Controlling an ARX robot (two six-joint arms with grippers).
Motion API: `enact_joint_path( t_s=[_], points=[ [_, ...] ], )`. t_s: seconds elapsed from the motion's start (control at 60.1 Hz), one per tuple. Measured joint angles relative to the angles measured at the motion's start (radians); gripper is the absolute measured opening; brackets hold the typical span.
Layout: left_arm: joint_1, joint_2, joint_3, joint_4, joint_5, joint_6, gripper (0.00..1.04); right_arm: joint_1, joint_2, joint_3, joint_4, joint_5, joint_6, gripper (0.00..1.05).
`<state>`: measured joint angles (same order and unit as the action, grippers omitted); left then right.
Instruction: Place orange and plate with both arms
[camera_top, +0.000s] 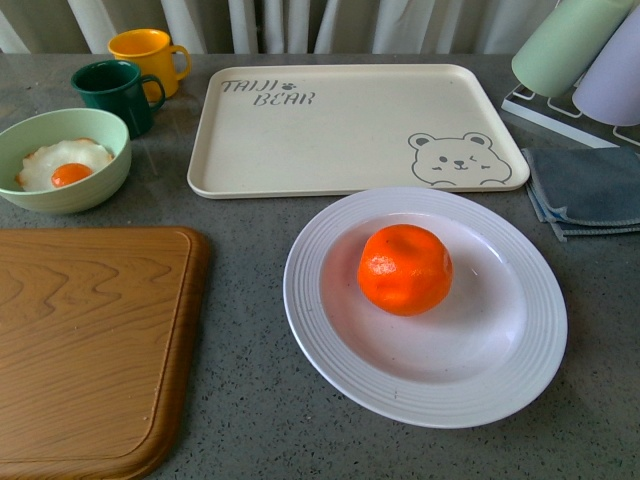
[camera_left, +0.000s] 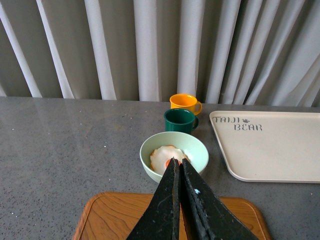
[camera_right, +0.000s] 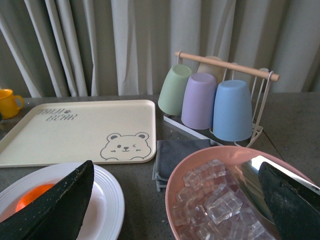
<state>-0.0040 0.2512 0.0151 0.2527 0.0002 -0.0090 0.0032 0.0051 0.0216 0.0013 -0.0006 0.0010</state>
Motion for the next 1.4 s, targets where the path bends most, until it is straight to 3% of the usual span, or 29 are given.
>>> enact_joint_path(
  t_s=[0.3, 0.416, 0.899, 0.982, 1.182, 1.332, 1.349, 1.365, 1.399],
  points=[
    [0.0, -0.08, 0.0, -0.081, 0.0, 0.0, 0.02, 0.0, 0.0, 0.0, 0.0, 0.0, 0.0, 0.96],
    [0.0, -0.219, 0.0, -0.245, 0.0, 0.001, 0.02, 0.0, 0.0, 0.0, 0.0, 0.0, 0.0, 0.96],
    [0.002, -0.235, 0.0, -0.253, 0.0, 0.001, 0.02, 0.0, 0.0, 0.0, 0.0, 0.0, 0.0, 0.96],
    [0.002, -0.235, 0.0, -0.253, 0.0, 0.001, 0.22, 0.0, 0.0, 0.0, 0.0, 0.0, 0.0, 0.96],
    [0.002, -0.235, 0.0, -0.253, 0.0, 0.001, 0.56, 0.0, 0.0, 0.0, 0.0, 0.0, 0.0, 0.96],
    [0.002, -0.235, 0.0, -0.253, 0.0, 0.001, 0.93, 0.0, 0.0, 0.0, 0.0, -0.001, 0.001, 0.96],
    [0.002, -0.235, 0.0, -0.253, 0.0, 0.002, 0.97, -0.013, 0.027, 0.016, -0.049, -0.05, 0.027, 0.96],
    [0.002, -0.235, 0.0, -0.253, 0.0, 0.002, 0.97, -0.04, 0.088, 0.068, -0.179, -0.154, 0.073, 0.96],
    [0.002, -0.235, 0.0, -0.253, 0.001, 0.002, 0.95, -0.06, 0.215, 0.144, -0.346, -0.251, 0.167, 0.96]
  ],
)
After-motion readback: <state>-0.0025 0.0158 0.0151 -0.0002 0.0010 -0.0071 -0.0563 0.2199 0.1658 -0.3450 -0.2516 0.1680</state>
